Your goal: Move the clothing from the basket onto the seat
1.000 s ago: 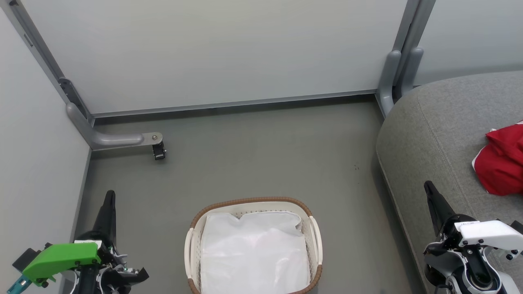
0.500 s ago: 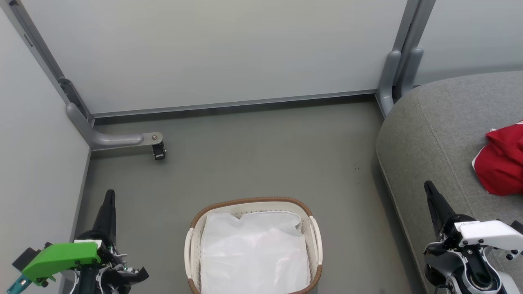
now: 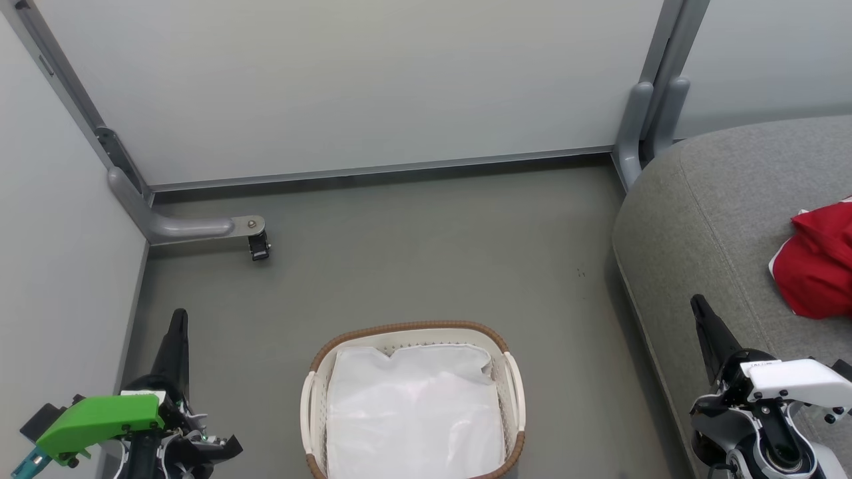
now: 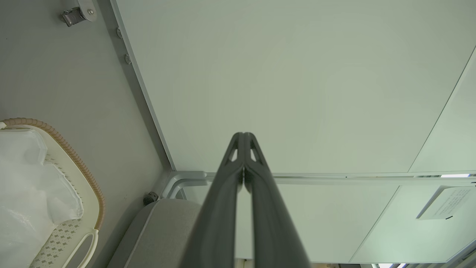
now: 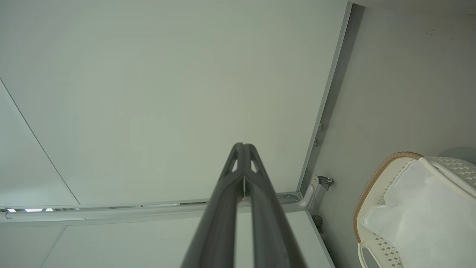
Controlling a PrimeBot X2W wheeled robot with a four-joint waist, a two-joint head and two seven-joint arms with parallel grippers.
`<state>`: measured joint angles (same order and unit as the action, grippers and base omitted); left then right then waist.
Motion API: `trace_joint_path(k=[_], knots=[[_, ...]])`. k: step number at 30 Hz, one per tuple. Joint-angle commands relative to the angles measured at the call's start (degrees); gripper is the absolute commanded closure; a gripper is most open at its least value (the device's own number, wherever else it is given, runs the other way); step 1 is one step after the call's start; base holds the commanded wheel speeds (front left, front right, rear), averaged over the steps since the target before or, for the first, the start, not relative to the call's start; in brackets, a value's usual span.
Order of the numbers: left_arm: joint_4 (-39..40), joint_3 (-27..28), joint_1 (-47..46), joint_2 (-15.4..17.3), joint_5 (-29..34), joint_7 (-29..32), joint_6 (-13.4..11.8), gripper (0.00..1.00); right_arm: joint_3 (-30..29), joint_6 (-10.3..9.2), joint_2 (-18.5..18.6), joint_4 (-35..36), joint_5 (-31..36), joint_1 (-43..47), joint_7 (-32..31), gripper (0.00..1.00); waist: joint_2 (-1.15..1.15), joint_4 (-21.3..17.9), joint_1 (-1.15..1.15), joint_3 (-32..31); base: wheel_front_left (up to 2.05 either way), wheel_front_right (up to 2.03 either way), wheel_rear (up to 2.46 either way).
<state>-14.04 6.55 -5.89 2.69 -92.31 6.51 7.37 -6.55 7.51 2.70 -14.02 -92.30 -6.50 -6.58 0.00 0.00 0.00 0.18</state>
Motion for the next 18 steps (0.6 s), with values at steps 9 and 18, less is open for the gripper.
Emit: trace_joint_path(k=[9,18], knots=[[0.1,0.1,-0.6,0.4,-0.2,0.2,0.3,1.0,-0.1,-0.04,0.3,0.2,-0.2,0.6,-0.1,1.0,0.0,0.0,0.0,0.0,0.0,0.0,0.0],[0.1,0.1,-0.6,0.4,-0.2,0.2,0.3,1.0,-0.1,-0.04,0.3,0.2,-0.2,0.6,-0.1,1.0,0.0,0.0,0.0,0.0,0.0,0.0,0.0]])
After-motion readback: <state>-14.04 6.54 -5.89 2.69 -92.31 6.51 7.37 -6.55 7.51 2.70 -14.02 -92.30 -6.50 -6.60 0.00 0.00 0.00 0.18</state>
